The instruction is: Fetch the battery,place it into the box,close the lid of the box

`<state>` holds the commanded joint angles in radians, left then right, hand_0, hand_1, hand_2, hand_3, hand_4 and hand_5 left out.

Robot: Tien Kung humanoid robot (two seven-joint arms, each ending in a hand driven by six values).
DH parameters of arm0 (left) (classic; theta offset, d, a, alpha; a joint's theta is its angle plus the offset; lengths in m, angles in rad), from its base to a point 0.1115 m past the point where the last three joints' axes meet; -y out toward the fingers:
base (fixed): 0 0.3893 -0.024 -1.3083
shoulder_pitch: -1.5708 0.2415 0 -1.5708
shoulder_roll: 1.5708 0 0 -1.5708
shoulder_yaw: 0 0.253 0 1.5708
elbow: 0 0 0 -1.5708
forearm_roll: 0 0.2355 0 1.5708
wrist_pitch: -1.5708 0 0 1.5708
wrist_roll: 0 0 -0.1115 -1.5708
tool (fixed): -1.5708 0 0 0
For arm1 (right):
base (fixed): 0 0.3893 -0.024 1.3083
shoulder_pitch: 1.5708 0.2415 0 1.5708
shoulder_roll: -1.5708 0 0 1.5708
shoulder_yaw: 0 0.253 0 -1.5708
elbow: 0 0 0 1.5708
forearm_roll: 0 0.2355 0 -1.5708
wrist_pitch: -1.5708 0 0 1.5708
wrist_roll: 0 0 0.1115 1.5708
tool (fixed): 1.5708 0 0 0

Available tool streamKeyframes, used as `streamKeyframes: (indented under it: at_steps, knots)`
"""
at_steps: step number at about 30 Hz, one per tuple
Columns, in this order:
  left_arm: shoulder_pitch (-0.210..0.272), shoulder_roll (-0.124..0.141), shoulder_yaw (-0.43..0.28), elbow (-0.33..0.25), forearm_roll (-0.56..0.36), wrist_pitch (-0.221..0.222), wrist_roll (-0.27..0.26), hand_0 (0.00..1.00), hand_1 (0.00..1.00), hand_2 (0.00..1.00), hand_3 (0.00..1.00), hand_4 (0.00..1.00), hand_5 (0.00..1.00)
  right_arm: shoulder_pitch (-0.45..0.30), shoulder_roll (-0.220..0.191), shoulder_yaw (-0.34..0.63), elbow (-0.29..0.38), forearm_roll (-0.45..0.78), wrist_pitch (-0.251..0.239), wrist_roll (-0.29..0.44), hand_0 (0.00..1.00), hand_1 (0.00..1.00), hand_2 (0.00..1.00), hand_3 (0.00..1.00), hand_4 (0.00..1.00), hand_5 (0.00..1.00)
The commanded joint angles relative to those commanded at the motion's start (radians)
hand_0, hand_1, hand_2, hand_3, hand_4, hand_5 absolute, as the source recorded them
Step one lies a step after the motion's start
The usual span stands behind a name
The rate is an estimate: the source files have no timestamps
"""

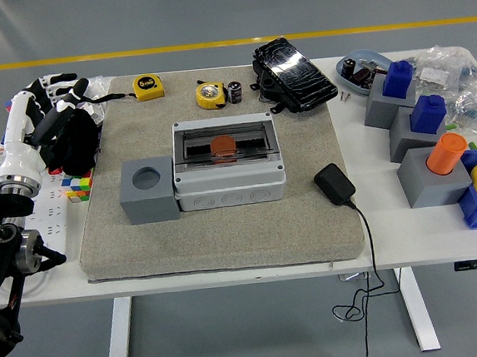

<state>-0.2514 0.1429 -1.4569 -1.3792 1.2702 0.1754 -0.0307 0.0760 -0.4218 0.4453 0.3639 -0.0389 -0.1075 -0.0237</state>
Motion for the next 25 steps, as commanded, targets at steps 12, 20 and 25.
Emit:
streamKeyframes:
  at_steps: [12,20,25]
  knots:
    - [0.004,-0.001,-0.014,0.0,0.005,0.005,0.003,0.415,0.55,0.549,0.611,0.996,0.524,0.005,0.002,0.009,0.001,-0.006,0.001,-0.001,0.534,0.601,0.595,0.546,0.923,0.489]
    - [0.003,0.002,-0.014,-0.002,0.003,0.004,0.005,0.415,0.55,0.548,0.612,0.997,0.527,0.009,0.004,0.013,0.002,-0.013,0.001,-0.001,0.535,0.601,0.595,0.546,0.923,0.489]
    - [0.008,0.001,-0.013,-0.003,0.007,0.018,0.008,0.415,0.55,0.551,0.614,0.998,0.531,0.013,0.004,0.01,0.002,-0.013,0.0,-0.001,0.535,0.601,0.595,0.546,0.923,0.49]
